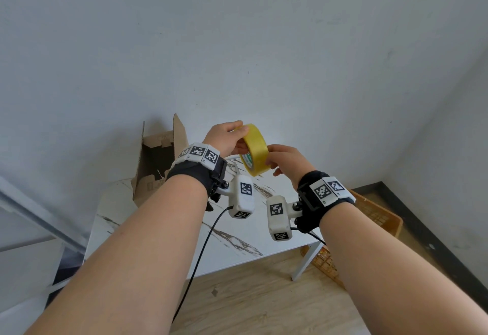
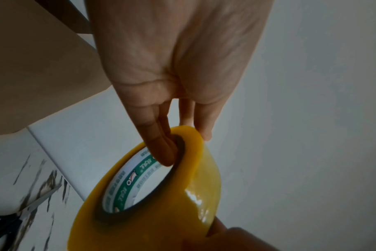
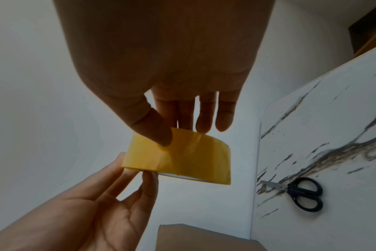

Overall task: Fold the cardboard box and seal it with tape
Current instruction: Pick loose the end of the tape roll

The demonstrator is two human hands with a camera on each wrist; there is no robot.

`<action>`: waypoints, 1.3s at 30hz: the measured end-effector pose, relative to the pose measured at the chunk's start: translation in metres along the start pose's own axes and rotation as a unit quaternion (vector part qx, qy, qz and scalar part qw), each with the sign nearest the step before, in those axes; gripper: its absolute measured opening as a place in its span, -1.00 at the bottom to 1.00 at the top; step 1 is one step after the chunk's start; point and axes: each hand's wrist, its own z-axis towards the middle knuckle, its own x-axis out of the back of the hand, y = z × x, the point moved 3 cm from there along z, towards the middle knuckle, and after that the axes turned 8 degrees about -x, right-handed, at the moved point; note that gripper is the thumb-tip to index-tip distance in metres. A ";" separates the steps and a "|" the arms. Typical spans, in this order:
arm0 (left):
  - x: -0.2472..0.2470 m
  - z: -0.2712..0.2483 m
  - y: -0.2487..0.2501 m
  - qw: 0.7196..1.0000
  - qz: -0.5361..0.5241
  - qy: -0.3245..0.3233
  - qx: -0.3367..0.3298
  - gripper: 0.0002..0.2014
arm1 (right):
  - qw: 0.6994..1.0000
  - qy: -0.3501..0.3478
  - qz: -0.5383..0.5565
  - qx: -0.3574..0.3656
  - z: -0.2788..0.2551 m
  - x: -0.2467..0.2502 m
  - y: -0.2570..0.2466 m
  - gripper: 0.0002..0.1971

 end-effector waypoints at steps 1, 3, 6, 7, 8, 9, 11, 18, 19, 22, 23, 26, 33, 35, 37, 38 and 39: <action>0.000 0.000 0.001 1.000 0.001 0.000 -0.001 -0.52 | 1.000 0.002 0.005 0.003 0.000 0.000 -0.002 -0.70; 0.000 -0.001 0.003 1.000 0.015 -0.008 -0.006 -0.52 | 1.000 0.006 0.023 0.008 0.000 -0.001 -0.006 -0.71; -0.003 -0.004 0.006 0.999 0.038 -0.037 -0.013 -0.51 | 0.998 0.009 0.061 0.004 0.003 0.000 -0.013 -0.71; -0.004 -0.006 0.006 0.998 0.040 -0.043 -0.015 -0.52 | 0.998 0.009 0.068 0.001 0.003 0.000 -0.015 -0.71; -0.005 -0.006 0.006 0.998 0.039 -0.048 -0.016 -0.52 | 0.997 0.010 0.072 -0.003 0.004 0.001 -0.016 -0.70; -0.006 -0.007 0.005 0.998 0.038 -0.049 -0.016 -0.52 | 0.997 0.011 0.071 -0.007 0.004 0.002 -0.016 -0.70; -0.007 -0.007 0.004 0.998 0.035 -0.042 -0.017 -0.54 | 0.997 0.018 0.069 -0.023 0.006 0.002 -0.016 -0.71; -0.011 -0.007 0.007 0.999 0.030 -0.033 -0.019 -0.59 | 0.996 0.033 0.059 -0.057 0.009 0.002 -0.019 -0.86; -0.011 -0.007 0.007 0.999 0.031 -0.034 -0.017 -0.59 | 0.997 0.029 0.055 -0.049 0.009 0.002 -0.018 -0.82; -0.011 -0.006 0.008 0.999 0.036 -0.038 -0.012 -0.58 | 0.998 0.021 0.057 -0.031 0.007 0.002 -0.014 -0.72; -0.011 -0.006 0.008 0.999 0.036 -0.039 -0.010 -0.57 | 0.998 0.019 0.057 -0.024 0.006 0.002 -0.012 -0.71; -0.010 -0.006 0.007 0.999 0.024 -0.034 -0.003 -0.56 | 0.998 0.012 0.055 -0.006 0.002 0.002 -0.011 -0.67; -0.010 -0.006 0.000 0.999 0.023 -0.032 0.006 -0.55 | 1.000 -0.018 0.020 0.007 0.001 0.001 -0.003 -0.52; -0.011 -0.006 -0.002 0.999 0.021 -0.031 0.008 -0.55 | 1.000 -0.015 0.017 0.008 0.002 0.001 -0.001 -0.50; -0.013 -0.006 -0.002 0.999 0.009 -0.031 0.009 -0.54 | 1.000 0.005 0.015 0.009 0.002 0.001 0.000 -0.48; -0.015 -0.005 -0.001 0.999 0.003 -0.030 0.010 -0.54 | 1.000 0.015 0.016 0.009 0.002 0.002 0.001 -0.47; -0.015 -0.005 0.000 1.000 0.000 -0.028 0.010 -0.54 | 1.000 0.021 0.019 0.008 0.002 0.002 0.001 -0.47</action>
